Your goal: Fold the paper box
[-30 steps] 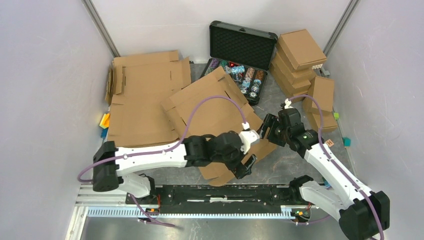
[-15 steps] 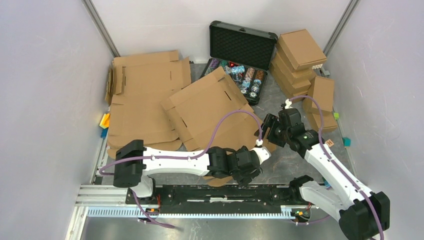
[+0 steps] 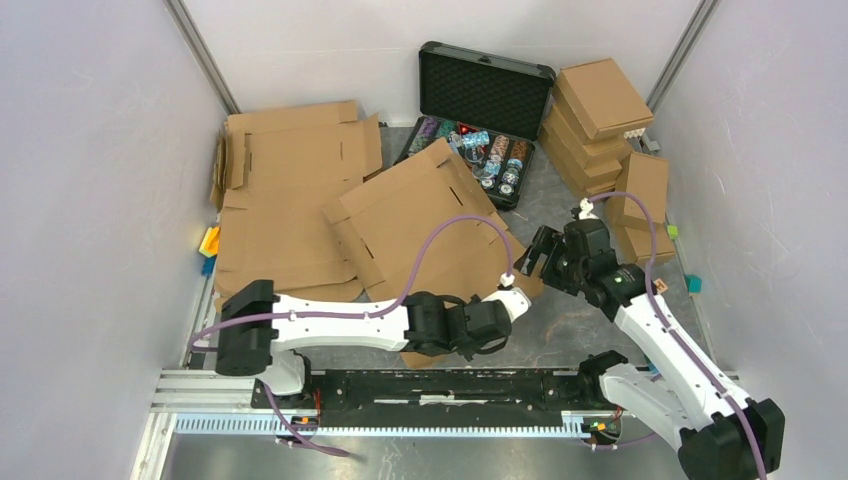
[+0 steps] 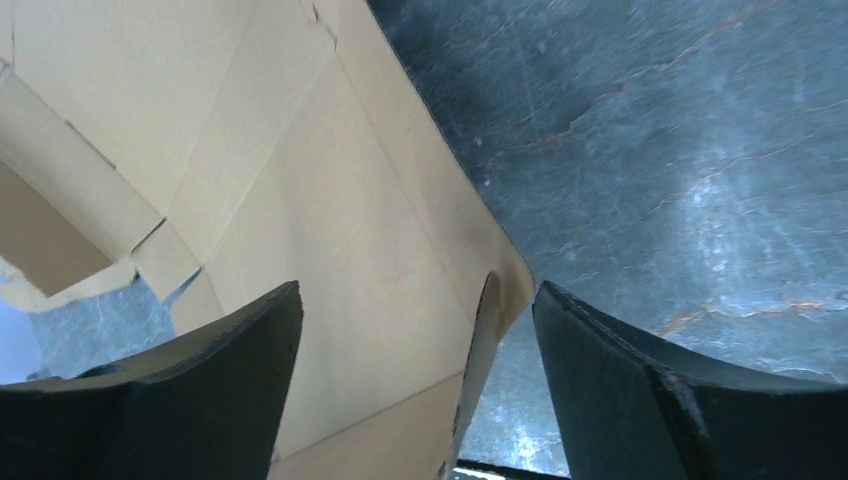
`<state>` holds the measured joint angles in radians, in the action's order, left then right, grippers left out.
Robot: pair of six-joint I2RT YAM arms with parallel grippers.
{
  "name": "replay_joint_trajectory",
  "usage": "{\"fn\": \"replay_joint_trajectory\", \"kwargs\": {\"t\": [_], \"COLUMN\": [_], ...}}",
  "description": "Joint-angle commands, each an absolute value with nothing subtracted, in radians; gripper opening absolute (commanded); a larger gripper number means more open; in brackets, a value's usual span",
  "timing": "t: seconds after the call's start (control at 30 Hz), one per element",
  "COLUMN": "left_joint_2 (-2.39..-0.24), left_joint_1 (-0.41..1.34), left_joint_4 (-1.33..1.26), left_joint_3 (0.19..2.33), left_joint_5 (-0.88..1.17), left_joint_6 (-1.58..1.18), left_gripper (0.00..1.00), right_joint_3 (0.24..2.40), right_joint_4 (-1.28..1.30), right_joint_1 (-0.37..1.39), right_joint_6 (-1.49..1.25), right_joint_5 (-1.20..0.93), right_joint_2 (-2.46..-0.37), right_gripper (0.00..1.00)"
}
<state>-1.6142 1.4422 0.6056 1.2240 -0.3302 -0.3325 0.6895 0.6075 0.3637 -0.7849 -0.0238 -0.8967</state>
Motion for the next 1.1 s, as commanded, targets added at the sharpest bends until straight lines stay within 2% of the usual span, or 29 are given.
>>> {"fn": "replay_joint_trajectory", "kwargs": {"t": [0.0,0.17,0.4,0.67,0.87,1.07], "left_joint_2": [-1.506,-1.493,-1.515,-1.529,-1.536,-1.520], "left_joint_1": [1.443,1.411,1.308,1.168,1.052,0.967], "left_joint_4": [0.604,0.614,0.581,0.440,0.184,-0.116], "left_joint_3": [1.217,1.252,1.342,1.437,1.376,1.226], "left_joint_5": [-0.344,-0.328,-0.166,0.052,0.182,0.173], "left_joint_6": [-0.380,-0.421,-0.480,-0.619,-0.825,-1.029], "left_gripper": [0.02,0.02,0.02,0.02,0.02,0.03], "right_joint_3": [0.738,0.741,0.766,0.700,0.722,0.698], "right_joint_4": [0.622,0.647,0.650,0.518,0.503,0.449], "right_joint_1": [0.357,0.356,0.356,0.357,0.356,0.357], "right_joint_6": [-0.746,-0.691,-0.537,-0.384,-0.316,-0.298], "right_joint_5": [0.101,0.207,0.312,0.249,0.033,-0.250], "right_joint_2": [-0.843,-0.773,-0.625,-0.340,-0.356,-0.381], "right_gripper": [0.95,0.98,0.98,0.98,0.98,0.98]}}
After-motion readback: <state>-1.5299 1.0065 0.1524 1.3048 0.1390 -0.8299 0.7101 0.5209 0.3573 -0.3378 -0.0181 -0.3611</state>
